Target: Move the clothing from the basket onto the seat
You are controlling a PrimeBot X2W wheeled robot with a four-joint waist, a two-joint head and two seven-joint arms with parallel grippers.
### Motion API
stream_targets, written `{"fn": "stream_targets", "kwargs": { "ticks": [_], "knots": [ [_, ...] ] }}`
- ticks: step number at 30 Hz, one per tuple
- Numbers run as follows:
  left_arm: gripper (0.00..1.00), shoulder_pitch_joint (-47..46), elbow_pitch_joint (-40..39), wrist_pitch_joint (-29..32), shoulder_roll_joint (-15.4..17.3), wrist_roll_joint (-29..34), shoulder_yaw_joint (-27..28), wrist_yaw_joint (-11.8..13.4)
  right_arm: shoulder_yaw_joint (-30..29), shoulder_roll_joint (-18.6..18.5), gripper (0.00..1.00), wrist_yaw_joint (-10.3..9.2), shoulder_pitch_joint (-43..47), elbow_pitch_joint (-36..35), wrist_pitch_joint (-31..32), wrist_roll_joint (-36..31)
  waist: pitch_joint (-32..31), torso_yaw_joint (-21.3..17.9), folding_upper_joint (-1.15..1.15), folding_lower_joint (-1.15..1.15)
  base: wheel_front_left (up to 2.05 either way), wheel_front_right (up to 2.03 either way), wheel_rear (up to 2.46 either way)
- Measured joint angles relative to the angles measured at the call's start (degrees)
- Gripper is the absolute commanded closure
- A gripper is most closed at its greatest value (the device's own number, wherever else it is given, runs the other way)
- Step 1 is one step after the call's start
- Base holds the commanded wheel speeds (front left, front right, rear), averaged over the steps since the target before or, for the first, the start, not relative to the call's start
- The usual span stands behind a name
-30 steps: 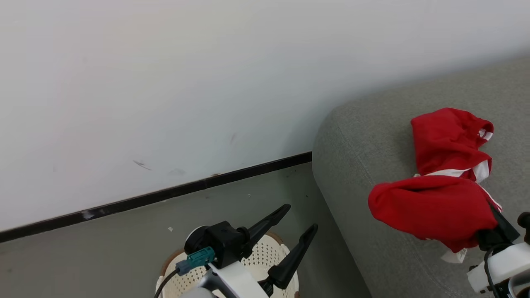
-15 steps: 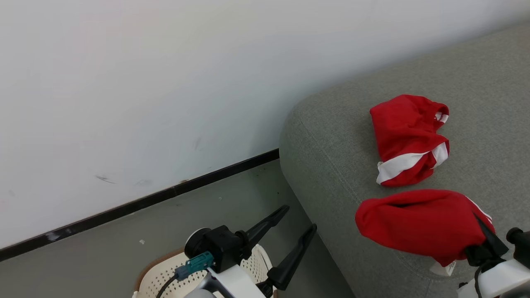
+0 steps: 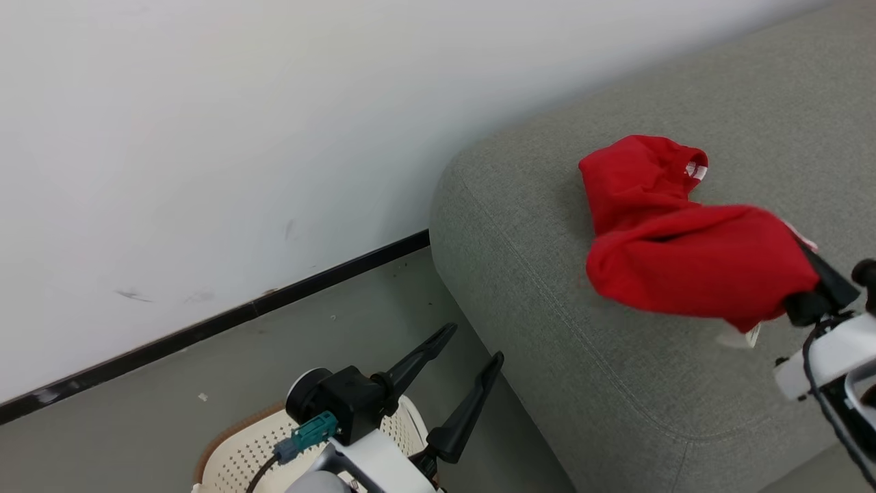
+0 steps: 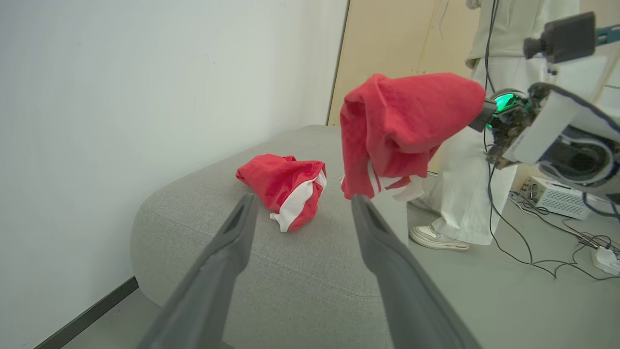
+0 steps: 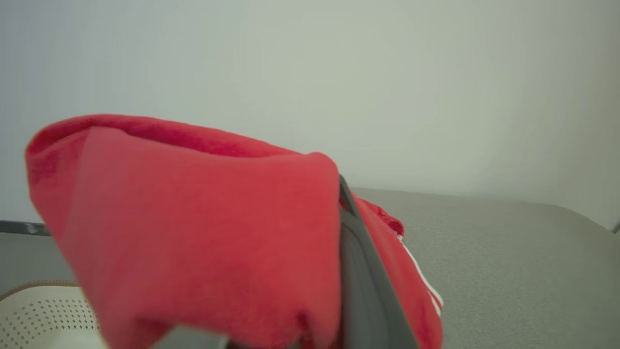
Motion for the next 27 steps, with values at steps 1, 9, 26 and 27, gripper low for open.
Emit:
{"fn": "stream_targets", "kwargs": {
  "ticks": [1, 9, 26, 27],
  "knots": [
    [0.0, -0.01, -0.14, 0.01, 0.07, 0.05, 0.02, 0.21, 0.02, -0.8, 1.0, 0.0, -1.6, 0.52, 0.57, 0.0, 0.32, -0.02, 0.0, 0.0, 0.0, 0.0, 0.0],
    [0.0, -0.63, -1.71, 0.53, 1.62, 1.8, 0.54, 1.53, 0.42, -2.78, 1.0, 0.0, -13.33, 6.45, 4.87, 3.81, 3.07, 0.5, 0.0, 0.0, 0.0, 0.0, 0.0],
    [0.0, -4.96, -7.58, 3.65, 2.69, 4.76, 0.59, 3.18, -3.89, -7.17, 1.0, 0.0, -25.1, 23.91, 7.89, 4.33, 9.79, 3.04, 0.0, 0.0, 0.0, 0.0, 0.0],
    [0.0, -5.03, -7.84, 4.04, 2.87, 5.14, 0.49, 3.19, -4.01, -7.19, 1.0, 0.0, -25.09, 24.96, 7.83, 4.13, 10.26, 3.23, 0.0, 0.0, 0.0, 0.0, 0.0]
  ]
}}
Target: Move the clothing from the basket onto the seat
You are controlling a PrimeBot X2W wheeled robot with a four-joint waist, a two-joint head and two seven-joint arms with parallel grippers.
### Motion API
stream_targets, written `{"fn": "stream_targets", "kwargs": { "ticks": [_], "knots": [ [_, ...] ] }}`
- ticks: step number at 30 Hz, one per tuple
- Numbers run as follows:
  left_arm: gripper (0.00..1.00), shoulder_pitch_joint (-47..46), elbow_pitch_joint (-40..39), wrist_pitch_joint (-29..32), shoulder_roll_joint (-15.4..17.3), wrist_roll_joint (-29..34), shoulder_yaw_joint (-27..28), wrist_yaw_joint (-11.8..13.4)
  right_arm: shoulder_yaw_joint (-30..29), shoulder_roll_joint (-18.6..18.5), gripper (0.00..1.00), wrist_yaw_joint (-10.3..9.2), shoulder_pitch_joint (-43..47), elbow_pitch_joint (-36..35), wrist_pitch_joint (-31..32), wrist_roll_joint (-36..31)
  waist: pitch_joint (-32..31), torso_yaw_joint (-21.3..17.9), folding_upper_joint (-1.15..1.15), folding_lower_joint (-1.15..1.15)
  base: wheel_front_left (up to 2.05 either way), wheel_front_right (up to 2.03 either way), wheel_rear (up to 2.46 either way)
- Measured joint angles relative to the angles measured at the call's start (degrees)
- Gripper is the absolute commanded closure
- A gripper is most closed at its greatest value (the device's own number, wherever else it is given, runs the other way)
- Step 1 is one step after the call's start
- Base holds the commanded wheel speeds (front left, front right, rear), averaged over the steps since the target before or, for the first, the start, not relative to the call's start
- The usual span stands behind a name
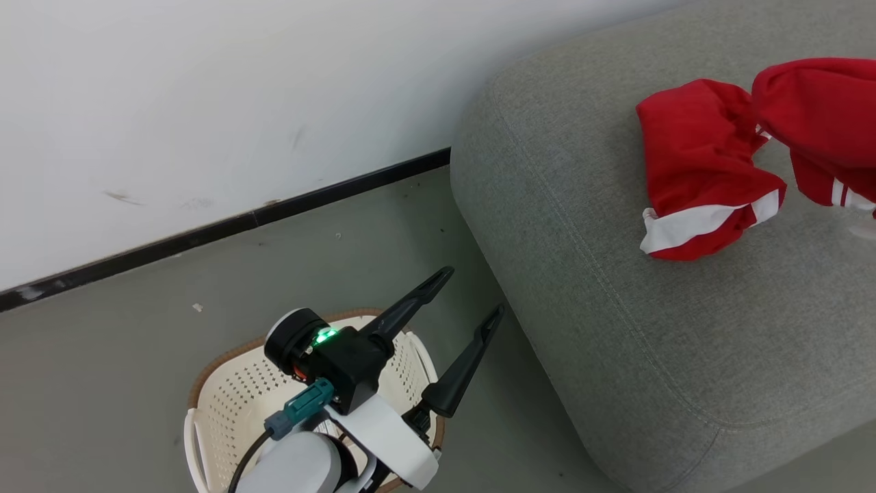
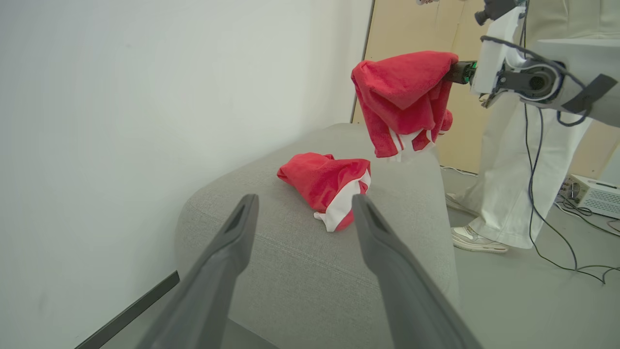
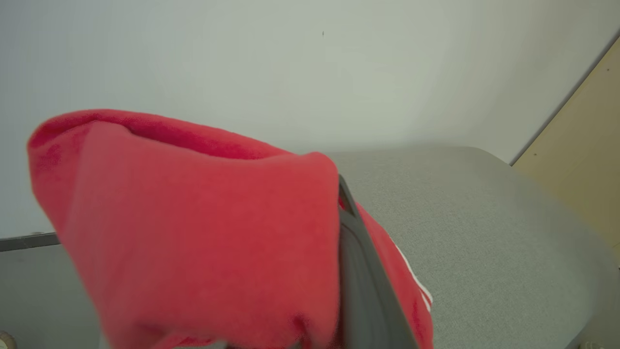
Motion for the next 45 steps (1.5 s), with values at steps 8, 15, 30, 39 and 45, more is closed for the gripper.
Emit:
{"fn": "stream_targets", "kwargs": {
  "ticks": [8, 15, 30, 39, 45],
  "knots": [
    [0.0, -1.76, -2.18, 1.11, 0.53, 1.21, -0.67, 0.22, -3.07, 1.0, 1.0, 0.0, -0.96, 5.94, -3.76, -2.55, 3.91, 1.58, 0.0, 0.0, 0.0, 0.0, 0.0],
    [0.0, -3.81, -3.58, 2.14, 0.49, 1.92, -1.4, 0.09, -6.34, 2.05, 1.0, 0.0, -3.97, 9.99, -7.06, -5.7, 7.26, 2.83, 0.0, 0.0, 0.0, 0.0, 0.0],
    [0.0, -7.95, -4.52, 3.61, 0.76, 3.01, -2.41, -1.56, -7.19, 11.79, 1.0, 0.0, -3.02, 17.95, -12.34, -4.8, 13.46, 5.0, 0.0, 0.0, 0.0, 0.0, 0.0],
    [0.0, -9.01, -3.13, 3.52, 1.01, 2.96, -2.16, -2.41, -4.58, 13.79, 0.0, 0.0, 0.05, 16.48, -13.12, -4.35, 14.69, 4.84, 0.0, 0.0, 0.0, 0.0, 0.0],
    [0.0, -8.97, -1.32, 3.52, 1.23, 1.52, -1.89, -2.64, -3.72, 13.58, 0.0, 0.0, 2.32, 13.58, -13.29, -4.35, 14.16, 4.25, 0.0, 0.0, 0.0, 0.0, 0.0]
  ]
}}
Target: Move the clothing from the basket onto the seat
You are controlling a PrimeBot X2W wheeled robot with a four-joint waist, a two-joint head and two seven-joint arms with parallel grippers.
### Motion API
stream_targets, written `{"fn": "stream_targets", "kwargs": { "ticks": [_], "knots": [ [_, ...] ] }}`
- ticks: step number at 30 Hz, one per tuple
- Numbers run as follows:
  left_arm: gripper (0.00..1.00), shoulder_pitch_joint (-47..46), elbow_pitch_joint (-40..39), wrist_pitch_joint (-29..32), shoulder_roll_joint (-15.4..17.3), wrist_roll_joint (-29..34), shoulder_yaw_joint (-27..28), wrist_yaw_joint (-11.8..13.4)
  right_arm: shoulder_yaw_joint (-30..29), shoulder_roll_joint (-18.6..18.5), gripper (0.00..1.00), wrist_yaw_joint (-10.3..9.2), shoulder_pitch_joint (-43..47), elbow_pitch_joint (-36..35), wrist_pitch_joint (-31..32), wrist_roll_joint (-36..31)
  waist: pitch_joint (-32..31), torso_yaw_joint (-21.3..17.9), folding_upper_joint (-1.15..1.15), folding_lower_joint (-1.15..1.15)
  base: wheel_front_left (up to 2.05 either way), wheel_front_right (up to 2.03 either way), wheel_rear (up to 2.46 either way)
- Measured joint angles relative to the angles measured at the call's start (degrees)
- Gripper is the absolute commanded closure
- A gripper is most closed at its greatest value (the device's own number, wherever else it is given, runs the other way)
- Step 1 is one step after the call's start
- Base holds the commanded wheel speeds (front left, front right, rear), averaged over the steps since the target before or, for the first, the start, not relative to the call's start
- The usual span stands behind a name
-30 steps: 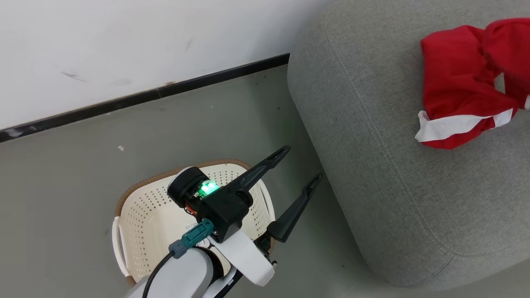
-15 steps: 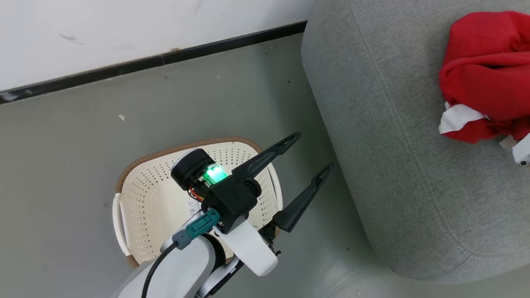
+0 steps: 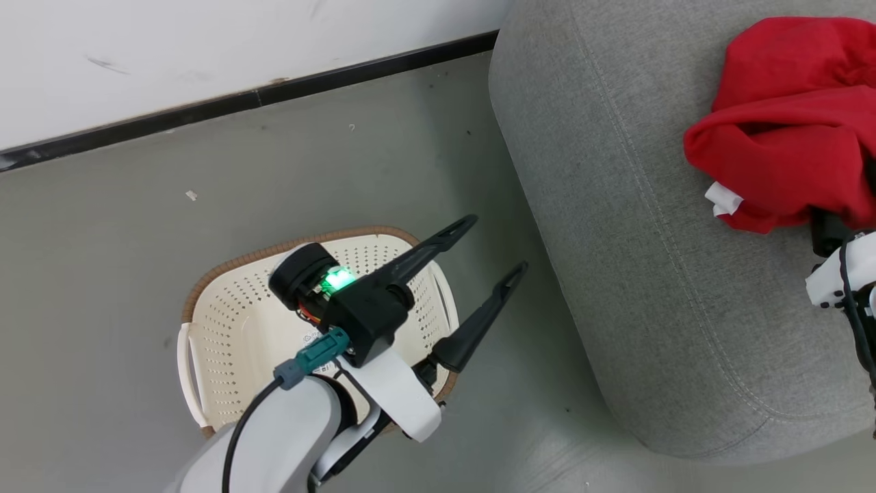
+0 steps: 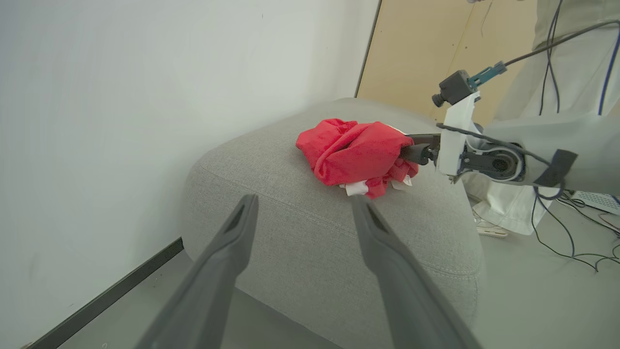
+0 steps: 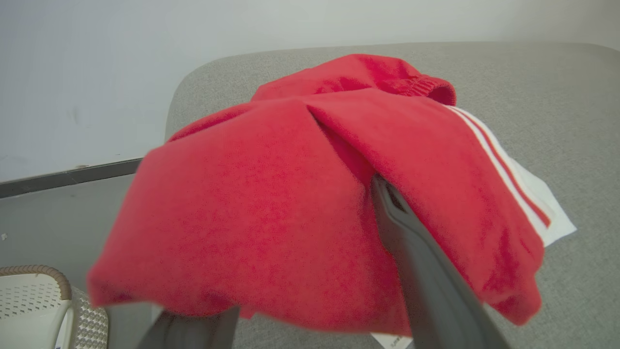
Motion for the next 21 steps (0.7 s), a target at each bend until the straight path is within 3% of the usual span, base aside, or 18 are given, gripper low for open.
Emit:
{"fn": "stream_targets", "kwargs": {
  "ticks": [7, 14, 21],
  "knots": [
    [0.0, 0.1, 1.32, -1.23, 1.12, -0.2, 1.91, 0.08, -1.55, 0.14, 0.0, 0.0, 3.16, -6.47, -0.04, -0.02, -1.09, -0.73, 0.0, 0.0, 0.0, 0.0, 0.0],
    [0.0, 1.62, 2.07, -3.33, -0.05, -2.52, 4.57, 0.66, -3.03, 0.8, 0.0, 0.0, 7.14, -10.68, -0.07, -0.33, -2.51, -1.31, 0.0, 0.0, 0.0, 0.0, 0.0],
    [0.0, 4.22, 3.94, -5.95, 1.04, -3.81, 8.09, 2.46, -3.21, 1.75, 0.0, 0.0, 11.14, -16.1, -0.07, -1.37, -4.63, -1.53, 0.0, 0.0, 0.0, 0.0, 0.0]
  ]
}}
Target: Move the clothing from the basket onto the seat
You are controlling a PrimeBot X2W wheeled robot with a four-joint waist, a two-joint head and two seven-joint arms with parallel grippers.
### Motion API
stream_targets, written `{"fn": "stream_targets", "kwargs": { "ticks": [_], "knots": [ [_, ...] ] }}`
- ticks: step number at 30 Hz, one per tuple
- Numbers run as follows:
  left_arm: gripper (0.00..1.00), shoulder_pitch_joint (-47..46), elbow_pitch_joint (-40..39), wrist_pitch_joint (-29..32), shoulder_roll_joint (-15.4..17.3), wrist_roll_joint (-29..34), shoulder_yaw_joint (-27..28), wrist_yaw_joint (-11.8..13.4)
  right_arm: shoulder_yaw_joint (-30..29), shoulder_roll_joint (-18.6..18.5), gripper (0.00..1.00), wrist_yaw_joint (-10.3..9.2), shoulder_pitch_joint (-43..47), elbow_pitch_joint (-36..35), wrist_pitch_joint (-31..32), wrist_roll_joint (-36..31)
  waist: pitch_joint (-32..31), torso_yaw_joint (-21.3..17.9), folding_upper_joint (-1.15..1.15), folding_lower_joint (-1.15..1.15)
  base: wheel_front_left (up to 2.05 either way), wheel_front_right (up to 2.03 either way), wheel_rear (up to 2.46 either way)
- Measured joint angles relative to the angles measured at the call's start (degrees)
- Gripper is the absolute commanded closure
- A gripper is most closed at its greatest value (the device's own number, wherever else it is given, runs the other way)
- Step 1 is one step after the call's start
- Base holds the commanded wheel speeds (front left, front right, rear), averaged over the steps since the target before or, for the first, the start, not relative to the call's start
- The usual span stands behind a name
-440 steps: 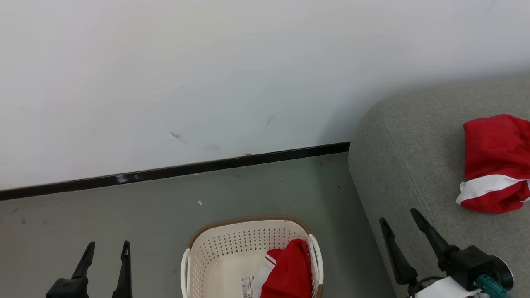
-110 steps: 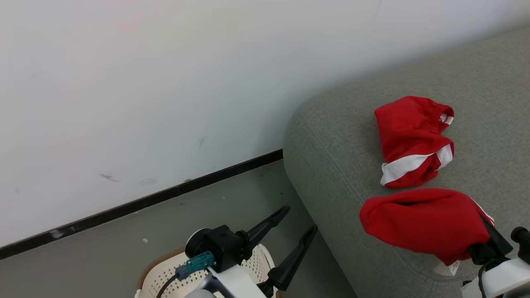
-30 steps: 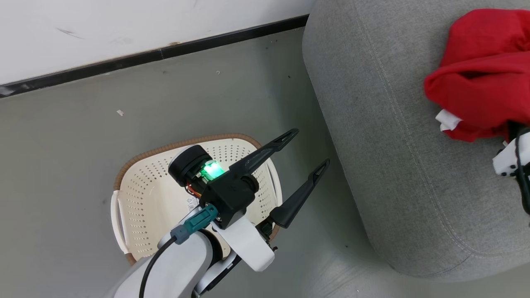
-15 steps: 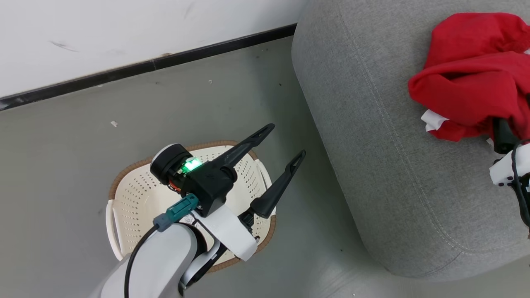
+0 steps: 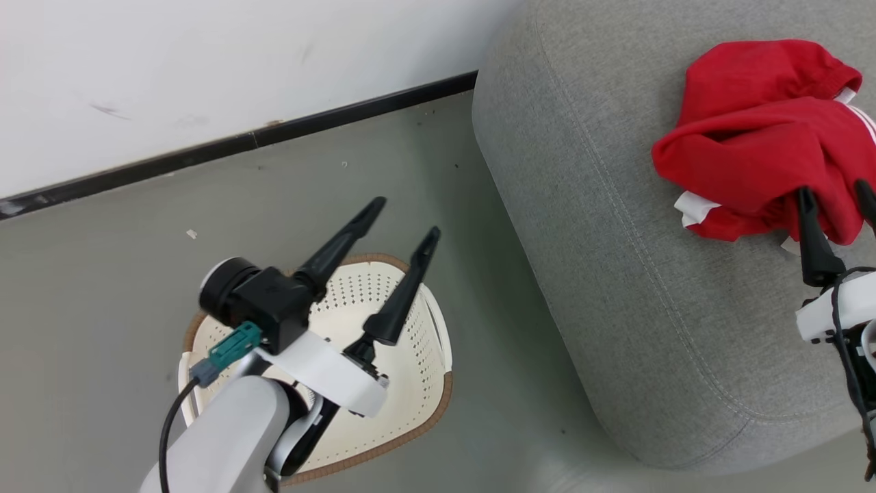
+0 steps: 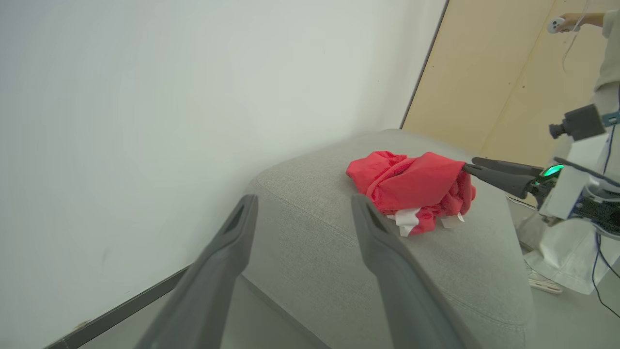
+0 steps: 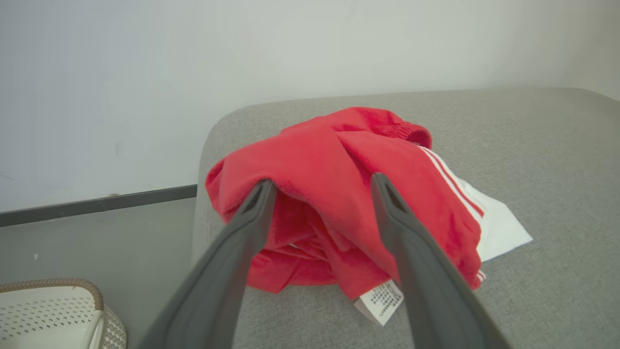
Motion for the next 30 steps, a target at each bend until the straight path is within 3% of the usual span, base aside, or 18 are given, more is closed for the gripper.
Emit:
{"fn": "stream_targets", "kwargs": {
  "ticks": [15, 30],
  "knots": [
    [0.0, 6.44, 2.46, -3.93, 1.92, -1.42, 8.8, 5.55, 5.37, 3.24, 0.0, 0.0, 3.79, -9.44, 0.0, -3.12, -4.43, 1.8, 0.0, 0.0, 0.0, 0.0, 0.0],
    [0.0, 15.9, 5.14, -5.14, 2.79, -3.19, 16.63, 10.58, 12.67, 6.59, 0.0, 0.0, 4.38, -12.73, 0.0, -5.22, -8.87, 5.51, 0.0, 0.0, 0.0, 0.0, 0.0]
  ]
}}
